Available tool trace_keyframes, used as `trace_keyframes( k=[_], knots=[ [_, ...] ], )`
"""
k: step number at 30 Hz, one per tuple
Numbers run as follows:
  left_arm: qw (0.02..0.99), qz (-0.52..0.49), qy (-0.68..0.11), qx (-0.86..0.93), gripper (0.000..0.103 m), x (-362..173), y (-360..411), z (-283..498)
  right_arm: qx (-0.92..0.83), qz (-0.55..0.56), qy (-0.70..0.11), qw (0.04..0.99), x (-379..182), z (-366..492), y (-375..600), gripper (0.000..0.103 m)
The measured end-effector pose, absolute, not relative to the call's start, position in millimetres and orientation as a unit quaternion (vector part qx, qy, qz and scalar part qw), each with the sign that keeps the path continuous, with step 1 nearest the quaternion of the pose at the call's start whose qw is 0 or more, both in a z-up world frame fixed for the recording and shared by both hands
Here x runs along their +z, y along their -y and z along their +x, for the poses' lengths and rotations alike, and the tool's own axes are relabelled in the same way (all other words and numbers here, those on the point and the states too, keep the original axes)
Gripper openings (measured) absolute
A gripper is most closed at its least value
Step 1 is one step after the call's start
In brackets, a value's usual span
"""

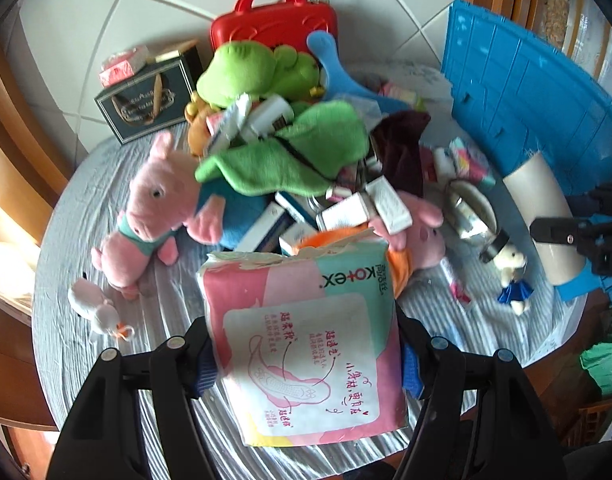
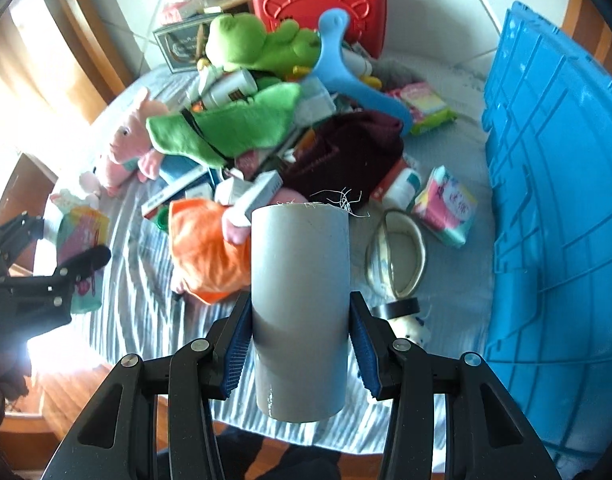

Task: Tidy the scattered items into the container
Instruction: 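Lift the pad pack and paper roll and carry both over the crate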

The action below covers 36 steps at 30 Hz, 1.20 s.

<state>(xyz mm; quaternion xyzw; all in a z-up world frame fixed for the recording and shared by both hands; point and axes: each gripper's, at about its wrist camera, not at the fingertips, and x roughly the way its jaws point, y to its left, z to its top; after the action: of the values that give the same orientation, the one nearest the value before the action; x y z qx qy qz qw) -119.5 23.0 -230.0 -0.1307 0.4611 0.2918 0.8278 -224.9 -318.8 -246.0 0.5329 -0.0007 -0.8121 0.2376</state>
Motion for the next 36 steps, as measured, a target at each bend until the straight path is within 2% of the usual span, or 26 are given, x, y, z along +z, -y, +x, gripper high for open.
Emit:
trace_keyframes(
  k=[19, 36],
  knots=[
    [0.887, -0.042, -0.378, 0.261, 0.069, -105, 17, -61, -0.864, 0.436, 0.054, 0.247, -144, -215, 246, 0.045],
    [0.924, 0.001, -0.333, 0.186, 0.069, -53, 120, 42, -0.901, 0.378, 0.098, 0.186, -100, -221, 105, 0.045]
  ],
)
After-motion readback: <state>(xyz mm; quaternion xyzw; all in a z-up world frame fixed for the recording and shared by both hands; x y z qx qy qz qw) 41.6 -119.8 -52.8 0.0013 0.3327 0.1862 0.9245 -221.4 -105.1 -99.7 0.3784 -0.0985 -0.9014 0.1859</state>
